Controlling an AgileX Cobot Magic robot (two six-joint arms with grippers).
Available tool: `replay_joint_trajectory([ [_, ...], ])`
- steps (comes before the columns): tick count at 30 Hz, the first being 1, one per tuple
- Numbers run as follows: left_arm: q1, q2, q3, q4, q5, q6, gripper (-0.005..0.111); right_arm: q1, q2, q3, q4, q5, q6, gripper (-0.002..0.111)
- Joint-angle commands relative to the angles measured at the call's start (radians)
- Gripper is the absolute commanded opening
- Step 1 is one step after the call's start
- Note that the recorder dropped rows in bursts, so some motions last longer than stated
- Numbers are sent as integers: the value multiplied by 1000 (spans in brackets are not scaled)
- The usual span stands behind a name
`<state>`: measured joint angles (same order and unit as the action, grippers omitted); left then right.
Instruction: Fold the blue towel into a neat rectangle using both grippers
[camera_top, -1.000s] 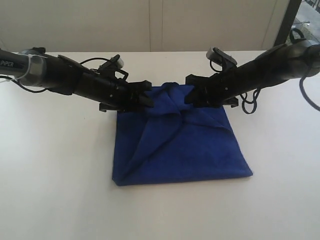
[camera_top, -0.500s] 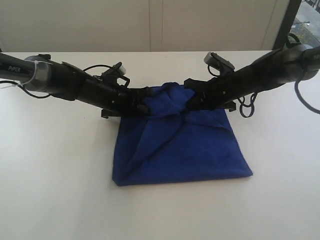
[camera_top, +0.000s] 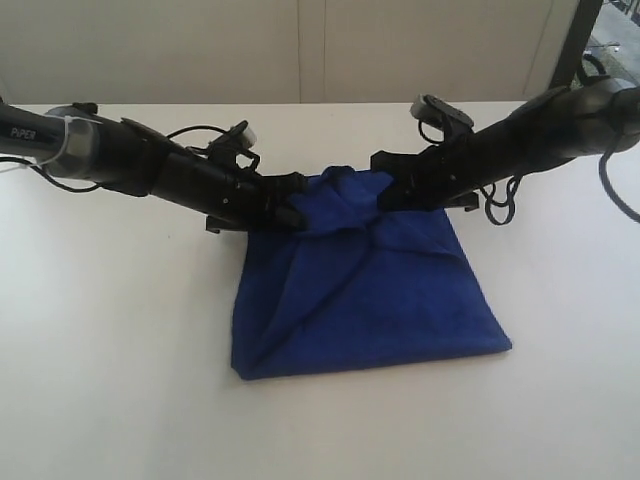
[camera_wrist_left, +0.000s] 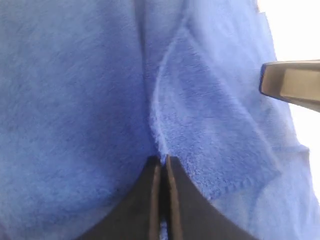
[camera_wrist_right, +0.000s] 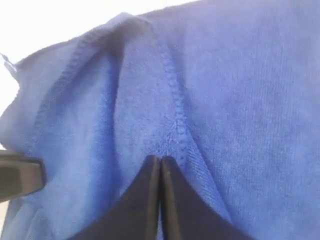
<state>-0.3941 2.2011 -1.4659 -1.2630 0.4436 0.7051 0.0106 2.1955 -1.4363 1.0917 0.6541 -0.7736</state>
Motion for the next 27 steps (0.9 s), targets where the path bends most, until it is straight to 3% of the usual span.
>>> replay_joint_trajectory([
  [1,4,-50,-1,-2,28,35,0,-2,-41,-7,-30,-2,-13,0],
  [13,4,-56,-1,29,2,35,1,-2,-42,-7,-50,4,-13,0],
  [17,4,-56,-1,61,-5,28,16,-2,-42,-7,-50,4,-13,0],
  [22,4,-54,-1,63,-29,28,44,-2,-42,-7,-50,4,-13,0],
  [27,4,-54,-1,68,-35,32,50,-2,-42,-7,-52,4,-13,0],
])
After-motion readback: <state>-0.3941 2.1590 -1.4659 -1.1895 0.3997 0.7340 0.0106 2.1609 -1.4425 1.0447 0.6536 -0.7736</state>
